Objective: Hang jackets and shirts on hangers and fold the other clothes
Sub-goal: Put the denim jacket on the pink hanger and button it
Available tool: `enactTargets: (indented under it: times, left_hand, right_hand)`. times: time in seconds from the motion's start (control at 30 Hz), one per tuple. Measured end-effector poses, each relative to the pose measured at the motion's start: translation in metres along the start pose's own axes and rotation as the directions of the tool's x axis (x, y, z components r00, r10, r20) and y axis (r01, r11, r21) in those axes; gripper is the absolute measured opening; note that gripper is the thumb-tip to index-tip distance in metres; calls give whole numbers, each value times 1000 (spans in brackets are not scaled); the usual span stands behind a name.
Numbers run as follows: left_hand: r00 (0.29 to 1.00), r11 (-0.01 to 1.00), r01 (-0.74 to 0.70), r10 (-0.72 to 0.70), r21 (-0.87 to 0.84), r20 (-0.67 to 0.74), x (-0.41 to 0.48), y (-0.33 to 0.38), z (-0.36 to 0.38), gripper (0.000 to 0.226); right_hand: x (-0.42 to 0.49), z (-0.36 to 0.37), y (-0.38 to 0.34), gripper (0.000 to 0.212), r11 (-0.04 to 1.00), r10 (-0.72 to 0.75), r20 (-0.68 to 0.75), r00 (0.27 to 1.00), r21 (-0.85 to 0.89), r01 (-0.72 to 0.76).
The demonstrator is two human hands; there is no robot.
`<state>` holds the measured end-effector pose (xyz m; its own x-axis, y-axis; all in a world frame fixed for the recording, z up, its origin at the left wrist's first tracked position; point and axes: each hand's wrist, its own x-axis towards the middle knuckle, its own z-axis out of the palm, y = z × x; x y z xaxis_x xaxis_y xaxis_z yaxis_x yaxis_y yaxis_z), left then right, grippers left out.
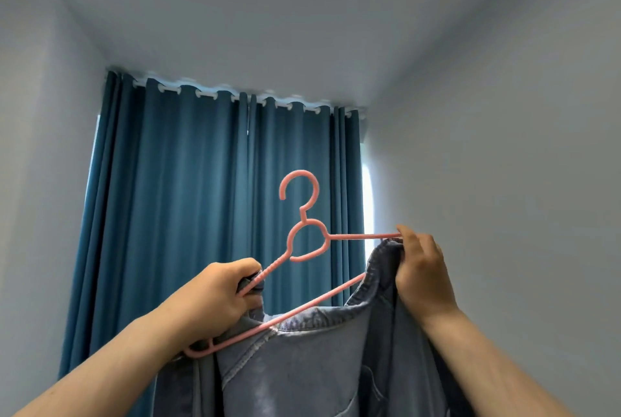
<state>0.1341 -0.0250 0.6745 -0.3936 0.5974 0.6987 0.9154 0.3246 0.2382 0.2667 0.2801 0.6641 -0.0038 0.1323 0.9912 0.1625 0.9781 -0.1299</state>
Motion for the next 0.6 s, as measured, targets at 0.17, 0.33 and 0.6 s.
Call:
enactTargets:
  times: [0.17,0.33,0.6]
  left_hand:
    - [997,999,51,-52,18,61,1,-32,1,22]
    - [998,998,53,-54,36,18,4,-56,-2,24]
    - [967,788,-247,239,564,90,1,-69,-5,49]
  right_hand:
    - [13,-18,12,24,920,220,346,912,237,-312]
    - [21,-30,34,18,927,254,456,853,137,-349]
    - [56,-38,35,21,908,256,690,678,69,-413]
